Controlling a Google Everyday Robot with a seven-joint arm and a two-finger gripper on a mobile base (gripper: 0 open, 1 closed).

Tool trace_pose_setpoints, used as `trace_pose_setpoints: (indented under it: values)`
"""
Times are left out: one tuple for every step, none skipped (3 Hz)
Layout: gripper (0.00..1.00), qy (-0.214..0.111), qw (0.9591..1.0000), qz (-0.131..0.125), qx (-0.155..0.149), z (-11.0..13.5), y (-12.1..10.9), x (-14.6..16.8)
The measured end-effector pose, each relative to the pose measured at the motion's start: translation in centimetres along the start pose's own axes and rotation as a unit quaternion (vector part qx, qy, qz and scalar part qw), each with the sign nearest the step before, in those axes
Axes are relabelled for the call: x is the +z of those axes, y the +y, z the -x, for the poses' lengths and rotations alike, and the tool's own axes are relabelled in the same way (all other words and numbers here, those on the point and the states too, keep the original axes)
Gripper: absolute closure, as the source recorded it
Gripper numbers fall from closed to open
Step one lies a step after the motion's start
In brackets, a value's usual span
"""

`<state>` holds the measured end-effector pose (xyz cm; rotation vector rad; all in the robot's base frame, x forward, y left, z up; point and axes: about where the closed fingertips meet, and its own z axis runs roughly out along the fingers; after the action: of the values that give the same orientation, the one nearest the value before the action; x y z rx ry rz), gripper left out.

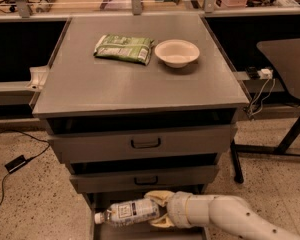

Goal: Pick blue plastic bottle from bottom drawer and place on counter

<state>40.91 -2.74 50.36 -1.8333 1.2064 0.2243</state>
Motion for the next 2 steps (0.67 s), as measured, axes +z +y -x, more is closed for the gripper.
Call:
trace_pose_setpoints:
  values:
    - [1.00,0.013,0.9972,-0.043,-0.059,4.7,-6.7,-6.9]
    - [1.00,0.013,0.9922,-0.089,-0.087,9.9,-14.1,-12.2]
